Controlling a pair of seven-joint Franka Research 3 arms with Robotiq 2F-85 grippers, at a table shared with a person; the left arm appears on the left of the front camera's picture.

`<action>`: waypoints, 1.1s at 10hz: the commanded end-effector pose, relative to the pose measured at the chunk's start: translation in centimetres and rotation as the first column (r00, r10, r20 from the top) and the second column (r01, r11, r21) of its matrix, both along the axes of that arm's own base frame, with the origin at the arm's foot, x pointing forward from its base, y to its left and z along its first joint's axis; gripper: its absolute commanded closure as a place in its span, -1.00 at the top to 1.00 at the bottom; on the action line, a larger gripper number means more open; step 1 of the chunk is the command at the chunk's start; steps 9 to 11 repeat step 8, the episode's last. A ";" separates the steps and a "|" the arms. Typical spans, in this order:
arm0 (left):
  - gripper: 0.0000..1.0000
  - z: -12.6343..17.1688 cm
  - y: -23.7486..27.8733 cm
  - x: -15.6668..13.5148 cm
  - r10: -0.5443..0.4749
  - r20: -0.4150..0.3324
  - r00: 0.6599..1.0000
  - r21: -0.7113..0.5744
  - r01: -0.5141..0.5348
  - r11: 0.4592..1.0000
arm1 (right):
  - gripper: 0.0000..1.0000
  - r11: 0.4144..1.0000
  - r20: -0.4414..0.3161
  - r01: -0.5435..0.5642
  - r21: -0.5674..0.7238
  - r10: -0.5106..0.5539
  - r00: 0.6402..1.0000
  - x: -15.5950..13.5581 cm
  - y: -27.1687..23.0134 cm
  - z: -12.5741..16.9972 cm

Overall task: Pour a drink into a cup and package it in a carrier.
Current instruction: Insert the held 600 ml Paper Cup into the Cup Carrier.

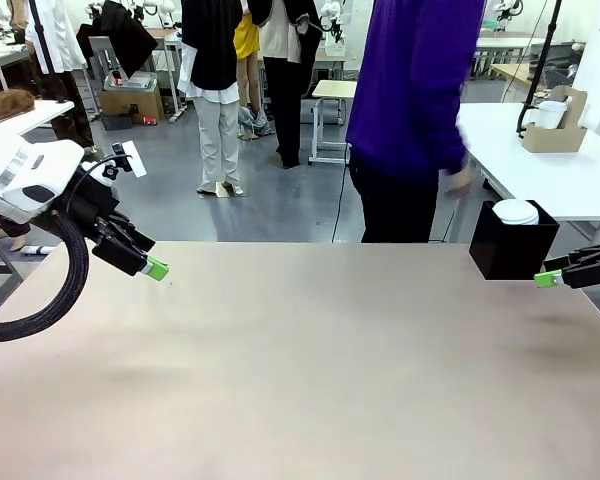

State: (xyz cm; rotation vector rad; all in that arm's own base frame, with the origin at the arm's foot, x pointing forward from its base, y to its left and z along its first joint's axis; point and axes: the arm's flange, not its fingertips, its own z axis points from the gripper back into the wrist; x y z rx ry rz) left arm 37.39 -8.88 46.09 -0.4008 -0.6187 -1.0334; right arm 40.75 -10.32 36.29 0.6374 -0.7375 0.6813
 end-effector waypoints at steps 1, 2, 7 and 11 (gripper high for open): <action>1.00 -0.1 -0.1 0.0 -0.003 -0.001 1.000 -0.021 0.003 1.000 | 1.00 1.000 0.015 -0.017 0.004 0.017 1.000 0.3 -0.2 0.2; 1.00 -0.1 -0.1 0.0 -0.003 -0.001 1.000 -0.021 0.003 1.000 | 1.00 1.000 0.015 -0.017 0.004 0.017 1.000 0.3 -0.2 0.2; 1.00 -0.1 -0.1 0.0 -0.003 -0.001 1.000 -0.021 0.003 1.000 | 1.00 1.000 0.015 -0.017 0.004 0.017 1.000 0.3 -0.2 0.2; 1.00 -0.1 -0.1 0.0 -0.003 -0.001 1.000 -0.021 0.003 1.000 | 1.00 1.000 0.015 -0.017 0.004 0.017 1.000 0.3 -0.2 0.2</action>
